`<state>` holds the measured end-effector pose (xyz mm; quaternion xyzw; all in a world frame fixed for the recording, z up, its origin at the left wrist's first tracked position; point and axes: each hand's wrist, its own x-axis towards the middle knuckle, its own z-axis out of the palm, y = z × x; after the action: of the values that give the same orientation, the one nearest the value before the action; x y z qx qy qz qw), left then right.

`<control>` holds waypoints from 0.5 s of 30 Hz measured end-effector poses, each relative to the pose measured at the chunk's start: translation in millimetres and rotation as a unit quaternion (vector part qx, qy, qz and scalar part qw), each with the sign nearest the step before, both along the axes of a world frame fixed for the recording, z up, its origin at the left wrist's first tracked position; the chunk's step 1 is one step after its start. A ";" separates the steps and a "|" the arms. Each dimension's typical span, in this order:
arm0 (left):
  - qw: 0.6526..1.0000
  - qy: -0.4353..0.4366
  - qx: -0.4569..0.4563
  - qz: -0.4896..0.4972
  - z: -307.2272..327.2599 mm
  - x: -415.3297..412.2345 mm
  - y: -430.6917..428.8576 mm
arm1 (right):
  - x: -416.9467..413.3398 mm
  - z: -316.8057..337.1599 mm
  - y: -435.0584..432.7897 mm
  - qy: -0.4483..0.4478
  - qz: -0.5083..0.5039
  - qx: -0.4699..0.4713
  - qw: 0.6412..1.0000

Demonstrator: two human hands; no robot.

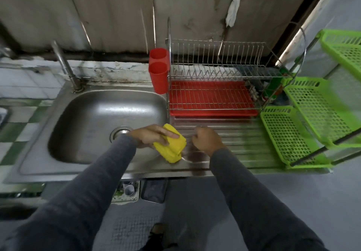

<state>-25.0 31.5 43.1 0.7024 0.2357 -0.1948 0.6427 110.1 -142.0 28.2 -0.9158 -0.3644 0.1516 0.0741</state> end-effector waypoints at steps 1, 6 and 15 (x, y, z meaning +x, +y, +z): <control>0.998 -0.025 -0.024 0.050 -1.4 -10.9 -2.3 | -3.3 1.5 4.9 0.002 0.020 0.001 1.000; 0.944 -0.136 -0.081 0.290 -12.3 -71.7 -17.8 | -33.5 5.5 36.3 0.031 0.115 0.020 0.993; 0.789 -0.213 -0.026 0.576 -18.8 -204.6 -27.1 | -133.4 3.0 109.5 0.045 0.292 0.000 0.955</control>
<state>-229.7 4.4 24.3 0.4431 0.4485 0.3604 0.6875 -23.3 -32.5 31.1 -0.7618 -0.6121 0.2079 0.0434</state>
